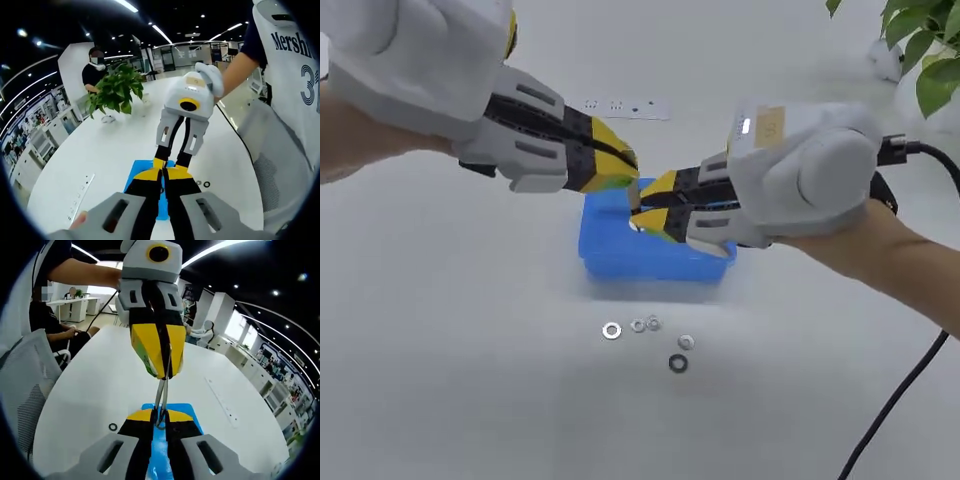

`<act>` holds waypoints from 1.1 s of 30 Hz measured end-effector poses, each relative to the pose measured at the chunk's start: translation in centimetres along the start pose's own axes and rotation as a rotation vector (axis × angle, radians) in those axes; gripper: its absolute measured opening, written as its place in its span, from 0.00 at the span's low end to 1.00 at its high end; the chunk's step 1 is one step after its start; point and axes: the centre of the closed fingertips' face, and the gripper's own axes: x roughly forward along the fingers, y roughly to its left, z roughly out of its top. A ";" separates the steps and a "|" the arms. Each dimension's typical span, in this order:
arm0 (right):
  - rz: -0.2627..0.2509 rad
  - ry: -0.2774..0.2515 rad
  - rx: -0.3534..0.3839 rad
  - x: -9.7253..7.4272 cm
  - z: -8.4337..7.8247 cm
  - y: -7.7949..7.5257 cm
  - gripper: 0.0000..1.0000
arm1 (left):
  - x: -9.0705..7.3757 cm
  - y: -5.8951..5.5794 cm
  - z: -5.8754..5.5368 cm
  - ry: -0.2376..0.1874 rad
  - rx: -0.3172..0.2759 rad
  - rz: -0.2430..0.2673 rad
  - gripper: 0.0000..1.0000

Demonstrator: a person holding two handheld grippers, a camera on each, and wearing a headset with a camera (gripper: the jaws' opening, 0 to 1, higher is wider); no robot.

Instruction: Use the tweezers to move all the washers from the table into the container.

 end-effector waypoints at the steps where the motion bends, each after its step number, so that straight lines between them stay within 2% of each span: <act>1: -0.001 0.003 0.008 0.2 -0.4 -0.3 0.10 | 0.3 0.4 -0.3 0.000 -0.008 -0.002 0.06; 5: 0.004 0.017 0.035 0.9 -1.7 -0.9 0.10 | 1.5 1.4 -1.3 0.001 -0.031 -0.009 0.06; 10: 0.015 0.033 0.054 2.0 -3.7 -1.2 0.10 | 3.1 2.2 -3.1 0.027 -0.056 -0.028 0.06; 12: 0.024 0.040 0.075 2.7 -5.1 -1.7 0.10 | 3.8 2.4 -3.8 0.033 -0.067 -0.038 0.06; 15: 0.032 0.050 0.088 3.2 -6.1 -1.8 0.10 | 4.7 2.9 -4.8 0.032 -0.093 -0.047 0.06; 18: 0.043 0.057 0.109 3.6 -7.1 -1.7 0.10 | 5.6 3.2 -5.7 0.052 -0.104 -0.059 0.06; 25: 0.047 0.071 0.130 4.1 -8.3 -1.8 0.10 | 6.6 3.7 -6.8 0.066 -0.114 -0.064 0.06; 28: 0.045 0.060 0.154 4.1 -8.2 -1.9 0.10 | 6.4 4.4 -7.0 0.058 -0.144 -0.052 0.06; 33: 0.043 0.068 0.136 4.1 -8.1 -1.8 0.11 | 6.2 3.9 -6.9 0.068 -0.134 -0.063 0.06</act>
